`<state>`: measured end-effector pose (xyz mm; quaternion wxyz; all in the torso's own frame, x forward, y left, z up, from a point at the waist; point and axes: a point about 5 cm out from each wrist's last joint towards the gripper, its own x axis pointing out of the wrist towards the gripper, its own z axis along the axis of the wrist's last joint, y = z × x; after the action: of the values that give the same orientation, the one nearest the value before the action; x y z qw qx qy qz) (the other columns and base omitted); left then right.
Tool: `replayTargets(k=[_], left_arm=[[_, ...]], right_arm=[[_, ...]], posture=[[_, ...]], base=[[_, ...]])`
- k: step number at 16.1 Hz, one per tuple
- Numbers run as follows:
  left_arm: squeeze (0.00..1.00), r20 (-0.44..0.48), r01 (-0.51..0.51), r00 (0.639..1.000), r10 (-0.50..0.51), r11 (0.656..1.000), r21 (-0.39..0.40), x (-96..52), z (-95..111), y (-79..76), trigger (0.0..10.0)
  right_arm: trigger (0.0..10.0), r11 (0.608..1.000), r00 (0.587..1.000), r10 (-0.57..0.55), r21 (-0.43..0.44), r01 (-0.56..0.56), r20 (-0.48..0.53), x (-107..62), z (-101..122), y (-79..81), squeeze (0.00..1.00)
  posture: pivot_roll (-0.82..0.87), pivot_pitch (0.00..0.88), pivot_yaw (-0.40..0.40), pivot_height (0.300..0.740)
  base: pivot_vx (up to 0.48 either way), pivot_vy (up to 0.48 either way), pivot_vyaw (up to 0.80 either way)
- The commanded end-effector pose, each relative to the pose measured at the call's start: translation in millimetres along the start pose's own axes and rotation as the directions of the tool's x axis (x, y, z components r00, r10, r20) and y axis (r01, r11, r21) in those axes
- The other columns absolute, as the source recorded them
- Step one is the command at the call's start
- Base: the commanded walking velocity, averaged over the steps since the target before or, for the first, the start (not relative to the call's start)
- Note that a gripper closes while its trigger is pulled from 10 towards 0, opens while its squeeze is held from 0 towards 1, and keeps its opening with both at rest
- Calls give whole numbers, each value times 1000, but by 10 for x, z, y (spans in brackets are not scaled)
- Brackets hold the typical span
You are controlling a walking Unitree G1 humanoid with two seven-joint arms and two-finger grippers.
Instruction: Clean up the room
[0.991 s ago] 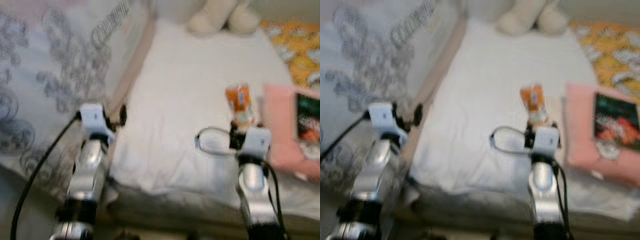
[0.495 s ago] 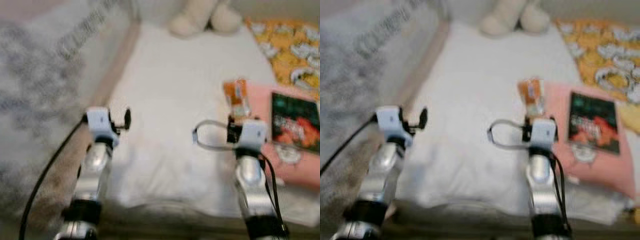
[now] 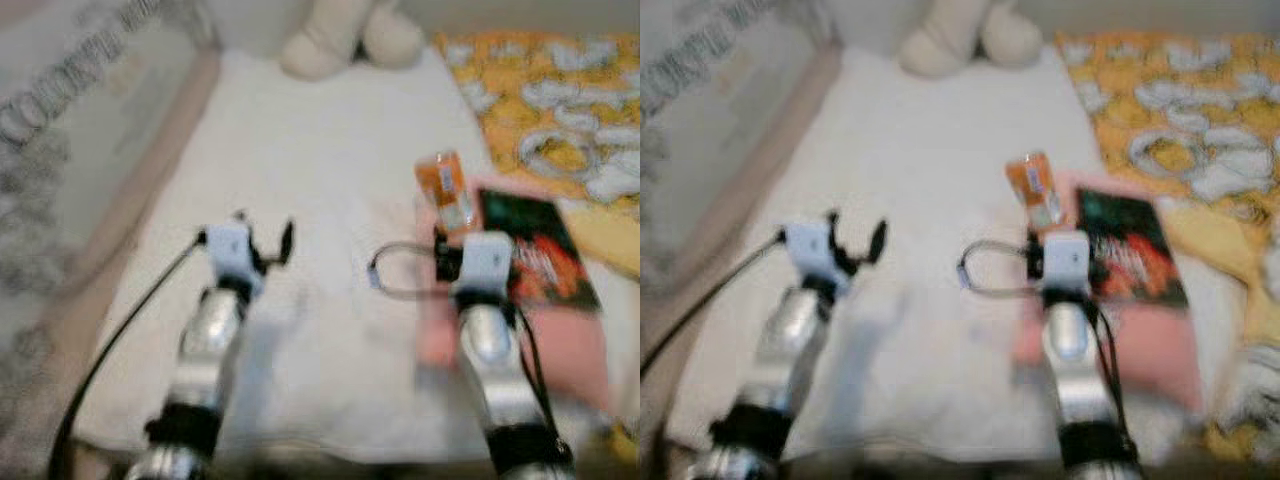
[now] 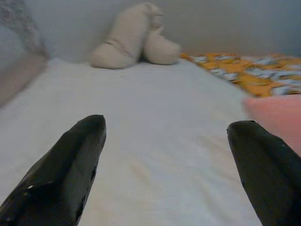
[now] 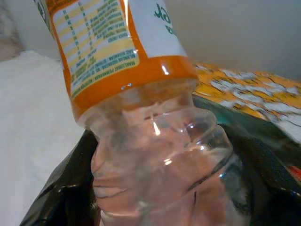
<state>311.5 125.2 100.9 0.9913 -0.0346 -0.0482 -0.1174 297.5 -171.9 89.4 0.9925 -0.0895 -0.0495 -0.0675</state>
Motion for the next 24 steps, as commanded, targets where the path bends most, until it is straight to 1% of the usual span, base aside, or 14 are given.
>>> replayTargets(k=[1,3,5,7,8,9,10,11,12,13,15,16,19,24], left_arm=[[0,-35,-36,999,36,999,4,-62,-72,136,10000],[0,-37,-61,997,62,998,20,-66,-89,147,10000],[0,-56,-104,993,103,995,-1,-55,-121,195,10000],[0,-63,-120,991,119,993,2,-48,-132,210,10000],[0,-62,-118,991,118,993,1,-46,-134,201,10000],[0,-49,-98,994,99,995,16,-46,-122,162,10000],[0,-45,-89,995,90,996,25,-47,-117,149,10000],[0,-41,-78,996,79,996,32,-54,-116,129,10000],[0,-37,-68,997,69,997,34,-84,-125,108,10000],[0,-42,-76,996,77,997,25,-97,-138,127,10000],[0,-75,-179,982,174,981,-70,-114,-182,305,10000],[0,-86,-208,976,200,974,-88,-113,-193,372,10000],[0,-79,-176,982,170,982,-74,-104,-189,340,10000],[0,-37,-152,988,149,984,-97,-95,-143,321,10000]], right_arm=[[10000,1000,1000,6,8,-6,29,27,57,22,0],[10000,1000,999,27,1,-27,21,32,44,50,0],[10000,991,991,131,-1,-131,31,74,80,196,0],[10000,969,961,247,-36,-244,124,135,260,372,0],[10000,970,948,244,-48,-239,206,202,446,386,0],[10000,994,935,113,-43,-105,337,313,761,207,0],[10000,998,933,66,-34,-58,354,334,810,138,0],[10000,999,939,-19,-19,27,343,355,816,-16,0],[10000,987,960,-129,-57,148,247,295,634,-336,0],[10000,987,974,-115,-85,133,195,222,500,-374,0],[10000,990,990,-124,-58,128,65,40,216,-366,0],[10000,989,989,-140,-42,142,49,1,186,-321,0],[10000,990,985,-129,-35,134,113,-15,316,-175,0],[10000,992,971,-46,-101,72,236,-5,535,-39,0]], posture=[[-176,0,63,740],[-173,0,60,740],[-172,0,57,740],[-172,0,56,740],[-167,0,52,740],[-162,0,45,740],[-162,0,45,740],[-157,0,41,740],[-151,0,32,740],[-154,0,30,740],[-161,0,31,740],[-167,0,35,740],[-179,0,52,740],[-180,0,54,740]], base=[[0,289,-587],[0,0,-587],[0,0,-578],[0,0,0],[0,0,0],[0,0,0],[0,0,0],[0,0,0],[0,0,0],[0,0,-800],[146,0,-769],[375,-240,-769],[397,-265,-769],[412,-203,-768]])
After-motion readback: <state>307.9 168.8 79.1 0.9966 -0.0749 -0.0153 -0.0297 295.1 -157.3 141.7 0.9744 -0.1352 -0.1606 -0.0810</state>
